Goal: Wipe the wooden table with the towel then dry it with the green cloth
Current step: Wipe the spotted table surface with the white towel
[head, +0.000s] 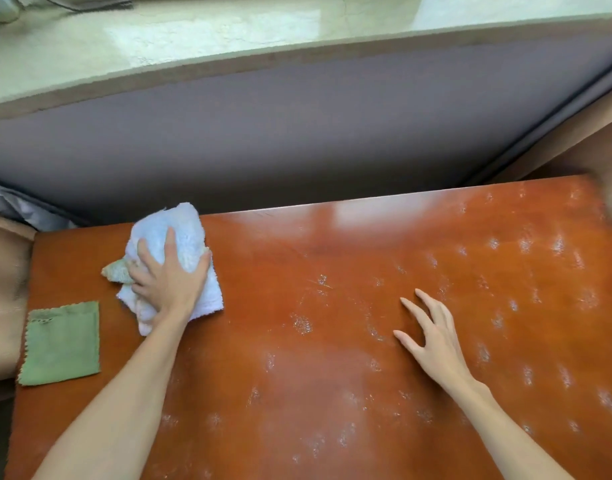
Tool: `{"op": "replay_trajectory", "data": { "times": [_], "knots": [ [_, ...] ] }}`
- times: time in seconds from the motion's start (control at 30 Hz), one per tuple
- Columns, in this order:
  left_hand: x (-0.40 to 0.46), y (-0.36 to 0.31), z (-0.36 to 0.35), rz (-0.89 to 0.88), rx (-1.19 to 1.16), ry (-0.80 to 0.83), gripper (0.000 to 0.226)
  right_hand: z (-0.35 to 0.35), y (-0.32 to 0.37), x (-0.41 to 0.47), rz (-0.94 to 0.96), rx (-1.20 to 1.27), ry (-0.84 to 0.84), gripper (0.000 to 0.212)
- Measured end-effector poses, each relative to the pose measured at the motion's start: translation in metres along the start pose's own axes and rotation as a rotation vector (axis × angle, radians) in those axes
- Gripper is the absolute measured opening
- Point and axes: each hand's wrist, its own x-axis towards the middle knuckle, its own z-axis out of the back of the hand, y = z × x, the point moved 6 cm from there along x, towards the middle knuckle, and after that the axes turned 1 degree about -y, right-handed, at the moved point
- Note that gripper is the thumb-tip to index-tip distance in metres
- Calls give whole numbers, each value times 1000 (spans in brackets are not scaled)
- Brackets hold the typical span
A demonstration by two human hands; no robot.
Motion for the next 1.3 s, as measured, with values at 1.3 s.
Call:
{"op": "replay_trajectory", "data": {
  "times": [1.3],
  "knots": [
    [-44, -64, -16, 241, -32, -1, 69, 79, -118, 31, -222, 95, -288, 44]
  ]
}}
